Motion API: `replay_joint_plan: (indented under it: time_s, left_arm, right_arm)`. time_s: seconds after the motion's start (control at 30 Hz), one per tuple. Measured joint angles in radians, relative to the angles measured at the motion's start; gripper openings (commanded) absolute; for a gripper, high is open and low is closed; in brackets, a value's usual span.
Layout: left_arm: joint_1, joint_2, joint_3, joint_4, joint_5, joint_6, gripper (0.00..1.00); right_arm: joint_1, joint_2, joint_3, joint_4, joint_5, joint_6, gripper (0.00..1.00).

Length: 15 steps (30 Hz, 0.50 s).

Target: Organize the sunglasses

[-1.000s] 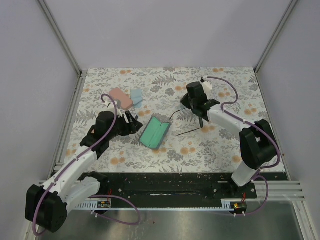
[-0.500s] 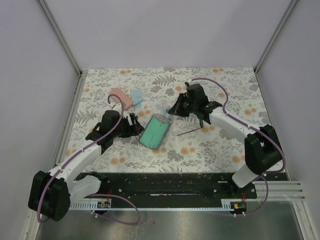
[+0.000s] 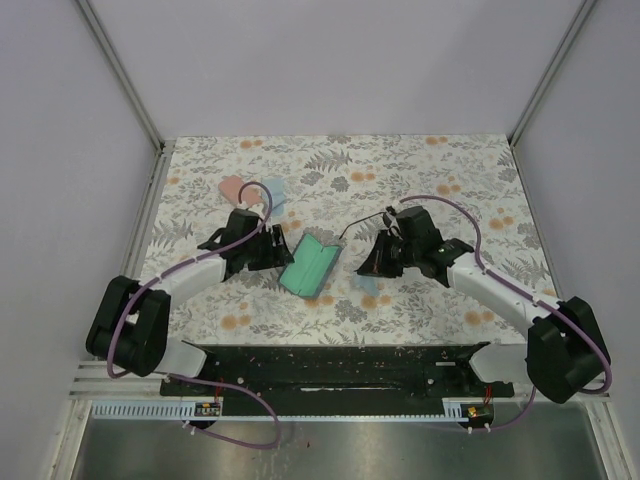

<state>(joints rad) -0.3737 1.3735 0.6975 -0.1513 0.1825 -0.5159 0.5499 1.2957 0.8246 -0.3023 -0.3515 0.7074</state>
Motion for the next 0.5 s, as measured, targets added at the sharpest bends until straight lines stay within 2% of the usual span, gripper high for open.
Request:
replay_joint_plan:
  time_s: [0.03,0.13,0.27,0.4,0.5]
  left_arm:
    - [0.000,0.019,0.005,0.004,0.004,0.001,0.64]
    - [0.000,0.068,0.025,0.012,0.017,0.004,0.53]
    - [0.000,0.116,0.071,0.016,0.045,0.010,0.28]
    - [0.000,0.166,0.133,0.029,0.098,0.019,0.09]
    - [0.000,0.194,0.159,0.039,0.114,0.026,0.09]
  right_arm:
    - [0.000,-0.010,-0.012,-0.005,-0.004,-0.001,0.00]
    - [0.000,-0.021,-0.046,-0.021,-0.010,-0.004,0.00]
    - [0.000,-0.021,-0.080,-0.041,-0.010,-0.004,0.00]
    - [0.000,-0.021,-0.088,-0.044,-0.010,-0.005,0.00]
    - [0.000,-0.021,-0.088,-0.044,-0.010,-0.008,0.00]
